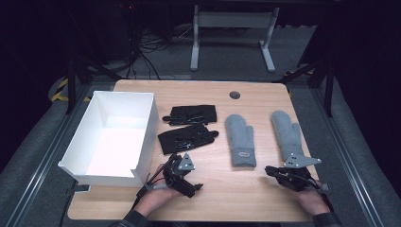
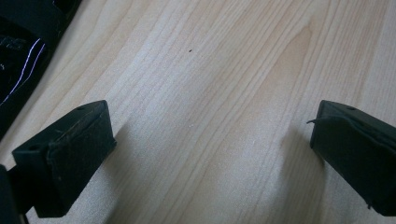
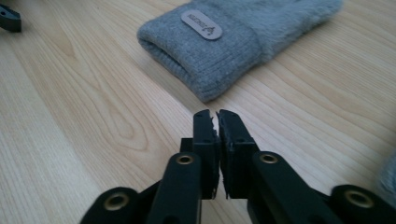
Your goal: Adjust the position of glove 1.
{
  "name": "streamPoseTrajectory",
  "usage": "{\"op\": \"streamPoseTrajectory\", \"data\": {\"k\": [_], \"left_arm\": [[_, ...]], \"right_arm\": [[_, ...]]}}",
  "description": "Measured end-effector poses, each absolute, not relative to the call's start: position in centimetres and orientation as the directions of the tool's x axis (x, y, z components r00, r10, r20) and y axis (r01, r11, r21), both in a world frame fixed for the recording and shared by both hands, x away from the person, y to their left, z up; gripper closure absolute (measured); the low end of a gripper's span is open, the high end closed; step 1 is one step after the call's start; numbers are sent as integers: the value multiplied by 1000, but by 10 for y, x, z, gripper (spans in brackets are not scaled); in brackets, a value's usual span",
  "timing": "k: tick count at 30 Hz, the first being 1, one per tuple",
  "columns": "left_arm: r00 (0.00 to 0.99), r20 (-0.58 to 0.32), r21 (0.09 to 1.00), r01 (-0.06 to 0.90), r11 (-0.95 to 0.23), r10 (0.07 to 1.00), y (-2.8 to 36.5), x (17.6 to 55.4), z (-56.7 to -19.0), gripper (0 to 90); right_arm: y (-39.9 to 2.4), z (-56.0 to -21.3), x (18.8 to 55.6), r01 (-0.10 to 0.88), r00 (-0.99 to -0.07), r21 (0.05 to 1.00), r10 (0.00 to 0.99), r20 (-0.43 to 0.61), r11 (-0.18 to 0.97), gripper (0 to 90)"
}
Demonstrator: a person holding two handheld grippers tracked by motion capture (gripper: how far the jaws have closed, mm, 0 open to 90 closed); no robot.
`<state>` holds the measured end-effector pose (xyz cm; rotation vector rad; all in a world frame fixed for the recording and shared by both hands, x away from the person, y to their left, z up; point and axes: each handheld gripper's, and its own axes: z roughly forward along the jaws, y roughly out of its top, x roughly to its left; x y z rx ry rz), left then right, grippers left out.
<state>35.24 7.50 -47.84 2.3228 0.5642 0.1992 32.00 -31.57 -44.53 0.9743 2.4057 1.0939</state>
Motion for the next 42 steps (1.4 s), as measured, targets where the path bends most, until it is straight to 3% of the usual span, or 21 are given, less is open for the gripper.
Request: {"op": "streamPoseTrajectory", "data": {"k": [20,40,42], "left_arm": [[892,-20,688,340,-641,452,75,353,-478,1],[889,-21,688,345,-639,458,74,352,-478,2],[886,-23,681,353,-641,464,74,352,-477,15]], "right_arm": [[-287,-445,368,455,-724,740,689,-17,496,900],[-245,-451,368,402,-822,725,569,16,559,898],[-248,-450,367,406,-817,726,576,16,555,848]]}}
